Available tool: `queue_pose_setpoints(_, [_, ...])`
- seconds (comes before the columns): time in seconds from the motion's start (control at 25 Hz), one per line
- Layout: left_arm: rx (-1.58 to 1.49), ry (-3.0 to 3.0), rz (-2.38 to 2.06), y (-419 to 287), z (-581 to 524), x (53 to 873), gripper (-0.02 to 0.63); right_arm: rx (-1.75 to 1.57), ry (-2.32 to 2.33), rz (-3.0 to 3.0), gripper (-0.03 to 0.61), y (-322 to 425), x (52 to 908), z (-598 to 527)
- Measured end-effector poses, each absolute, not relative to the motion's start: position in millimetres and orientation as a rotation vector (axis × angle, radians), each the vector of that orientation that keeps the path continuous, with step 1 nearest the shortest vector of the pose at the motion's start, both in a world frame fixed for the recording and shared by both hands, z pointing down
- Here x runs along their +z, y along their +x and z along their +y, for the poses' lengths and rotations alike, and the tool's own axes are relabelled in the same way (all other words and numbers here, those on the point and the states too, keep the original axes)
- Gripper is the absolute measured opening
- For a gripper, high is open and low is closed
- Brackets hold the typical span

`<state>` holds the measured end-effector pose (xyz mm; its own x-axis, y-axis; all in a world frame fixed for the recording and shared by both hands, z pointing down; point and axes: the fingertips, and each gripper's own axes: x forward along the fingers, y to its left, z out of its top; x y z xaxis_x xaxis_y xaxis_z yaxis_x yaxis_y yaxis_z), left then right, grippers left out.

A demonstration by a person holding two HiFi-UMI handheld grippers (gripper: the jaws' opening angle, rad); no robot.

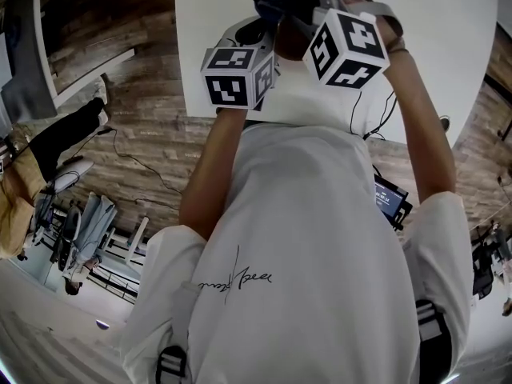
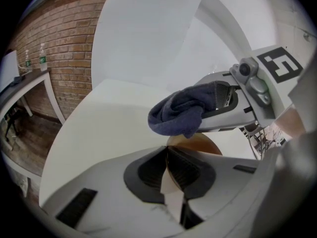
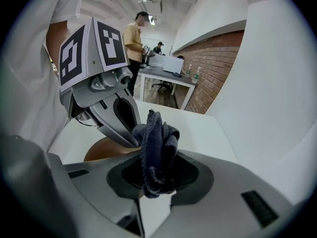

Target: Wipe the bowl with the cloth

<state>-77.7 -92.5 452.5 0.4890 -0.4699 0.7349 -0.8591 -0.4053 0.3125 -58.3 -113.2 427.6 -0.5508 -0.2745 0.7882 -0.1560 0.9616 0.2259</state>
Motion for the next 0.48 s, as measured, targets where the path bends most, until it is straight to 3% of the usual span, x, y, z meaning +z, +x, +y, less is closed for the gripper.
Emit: queue_pose_setpoints(0.48, [0.707,2.034,-1.099,-82.0,-97.4,451.2,0.012,-0.082,0.345,-2.167,0.091,-50.7,427.4,-123.4])
